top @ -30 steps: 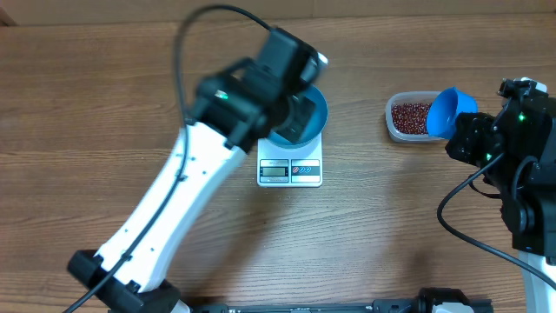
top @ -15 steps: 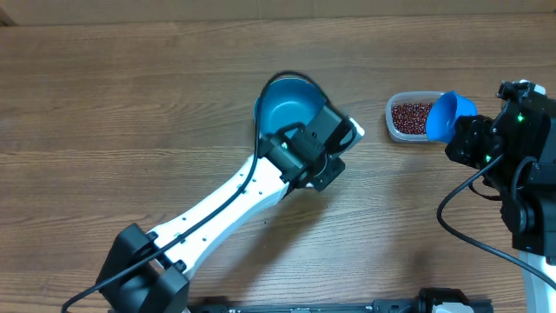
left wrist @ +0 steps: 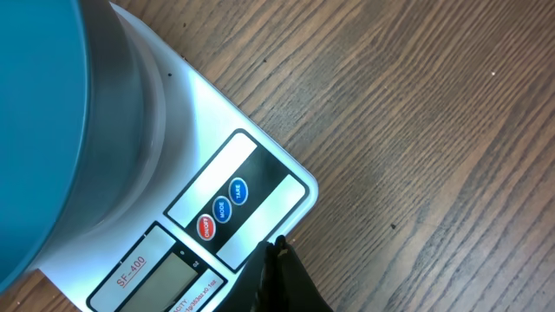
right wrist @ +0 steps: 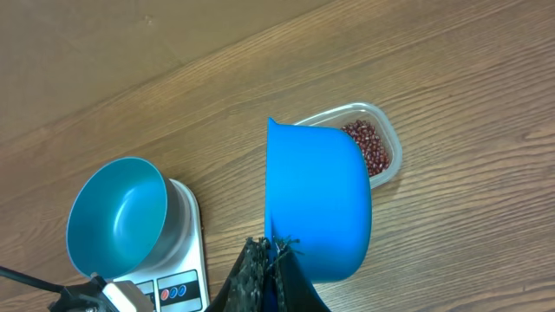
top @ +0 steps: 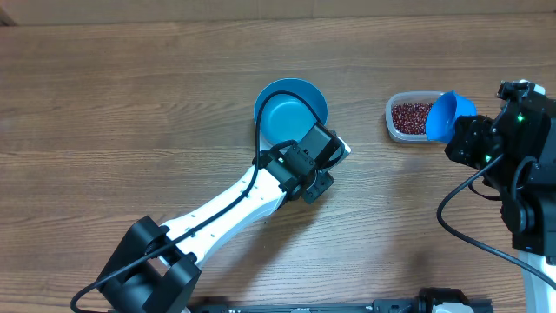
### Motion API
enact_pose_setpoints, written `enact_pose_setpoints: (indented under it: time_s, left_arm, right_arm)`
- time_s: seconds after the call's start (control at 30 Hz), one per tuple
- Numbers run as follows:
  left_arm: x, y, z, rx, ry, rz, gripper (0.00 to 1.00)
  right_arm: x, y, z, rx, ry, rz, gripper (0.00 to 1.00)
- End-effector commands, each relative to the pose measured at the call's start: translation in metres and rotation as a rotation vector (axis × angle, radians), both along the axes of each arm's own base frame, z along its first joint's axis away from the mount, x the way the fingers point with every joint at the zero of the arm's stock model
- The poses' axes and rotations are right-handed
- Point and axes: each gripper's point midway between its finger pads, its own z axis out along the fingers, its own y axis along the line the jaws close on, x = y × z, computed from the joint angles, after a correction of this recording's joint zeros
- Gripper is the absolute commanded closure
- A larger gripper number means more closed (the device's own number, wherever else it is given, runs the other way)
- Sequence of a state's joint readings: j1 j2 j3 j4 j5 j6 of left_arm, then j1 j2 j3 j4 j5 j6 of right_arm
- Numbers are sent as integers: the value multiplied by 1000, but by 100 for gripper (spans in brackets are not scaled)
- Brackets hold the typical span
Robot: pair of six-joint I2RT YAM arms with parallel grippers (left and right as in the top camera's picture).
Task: Scoop item into bowl and weigh 150g on scale
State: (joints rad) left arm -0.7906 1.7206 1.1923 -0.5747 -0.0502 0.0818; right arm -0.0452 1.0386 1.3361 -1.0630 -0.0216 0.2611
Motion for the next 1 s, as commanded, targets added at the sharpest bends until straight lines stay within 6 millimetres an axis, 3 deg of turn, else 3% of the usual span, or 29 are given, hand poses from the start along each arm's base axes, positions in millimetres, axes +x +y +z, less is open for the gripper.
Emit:
enact_pose_setpoints:
  time_s: [0.0, 0.23, 0.57, 0.97]
  left_arm:
    - [1, 5, -18, 43, 19, 1, 96]
    - [5, 9, -46, 102, 40, 13, 96]
    - [26, 14, -40, 132, -65, 60, 96]
    - [38, 22, -39, 99, -61, 131, 96]
  right_arm:
    - [-1, -1, 15, -3, -43, -4, 96]
    - [-1, -1, 15, -4, -43, -4, 96]
    - [-1, -1, 15, -4, -43, -4, 96]
    - [-1, -1, 15, -4, -43, -4, 96]
